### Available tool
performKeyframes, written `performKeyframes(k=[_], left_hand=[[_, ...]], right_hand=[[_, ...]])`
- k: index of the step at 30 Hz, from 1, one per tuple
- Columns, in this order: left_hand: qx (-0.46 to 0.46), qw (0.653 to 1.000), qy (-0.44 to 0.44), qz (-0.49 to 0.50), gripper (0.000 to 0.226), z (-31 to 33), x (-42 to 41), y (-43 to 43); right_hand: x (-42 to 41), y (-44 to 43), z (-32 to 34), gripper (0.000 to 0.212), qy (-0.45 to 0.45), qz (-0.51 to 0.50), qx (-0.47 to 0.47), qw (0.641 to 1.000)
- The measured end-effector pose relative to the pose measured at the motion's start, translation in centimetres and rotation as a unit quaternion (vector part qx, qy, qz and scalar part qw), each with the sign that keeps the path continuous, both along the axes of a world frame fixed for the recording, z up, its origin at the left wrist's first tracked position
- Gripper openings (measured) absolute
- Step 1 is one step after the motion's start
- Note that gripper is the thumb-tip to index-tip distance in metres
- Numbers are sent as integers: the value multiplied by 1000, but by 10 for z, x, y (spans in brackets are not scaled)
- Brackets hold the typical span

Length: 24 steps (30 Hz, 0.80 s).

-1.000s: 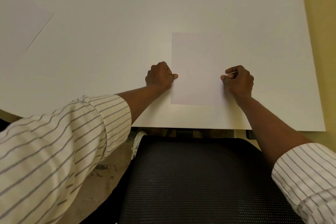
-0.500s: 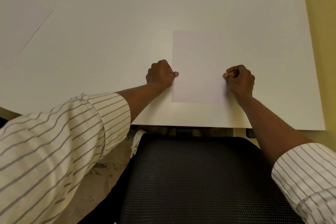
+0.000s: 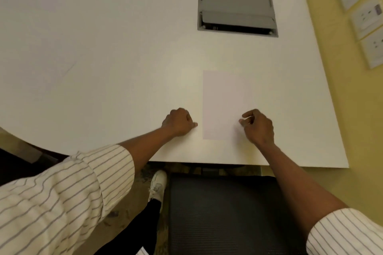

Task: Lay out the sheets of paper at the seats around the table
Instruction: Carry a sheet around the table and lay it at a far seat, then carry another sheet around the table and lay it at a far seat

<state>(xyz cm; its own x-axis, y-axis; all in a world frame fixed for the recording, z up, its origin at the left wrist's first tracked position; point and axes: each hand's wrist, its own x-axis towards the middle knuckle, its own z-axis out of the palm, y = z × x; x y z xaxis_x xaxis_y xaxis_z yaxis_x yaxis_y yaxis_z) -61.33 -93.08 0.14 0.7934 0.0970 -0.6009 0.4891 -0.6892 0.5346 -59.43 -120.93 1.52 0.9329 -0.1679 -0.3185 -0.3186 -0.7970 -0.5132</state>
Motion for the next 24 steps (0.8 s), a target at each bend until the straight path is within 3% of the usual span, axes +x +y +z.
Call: performKeyframes(k=[5, 15, 24], left_hand=[[-20, 999, 22, -42, 32, 25, -23, 38], [-12, 999, 24, -31, 32, 64, -103, 113], [26, 998, 9, 53, 26, 72, -188, 165]], right_hand=[[-25, 52, 37, 16, 26, 90, -16, 996], [-69, 140, 82, 17, 68, 232, -60, 968], [-100, 213, 94, 22, 85, 406, -87, 906]])
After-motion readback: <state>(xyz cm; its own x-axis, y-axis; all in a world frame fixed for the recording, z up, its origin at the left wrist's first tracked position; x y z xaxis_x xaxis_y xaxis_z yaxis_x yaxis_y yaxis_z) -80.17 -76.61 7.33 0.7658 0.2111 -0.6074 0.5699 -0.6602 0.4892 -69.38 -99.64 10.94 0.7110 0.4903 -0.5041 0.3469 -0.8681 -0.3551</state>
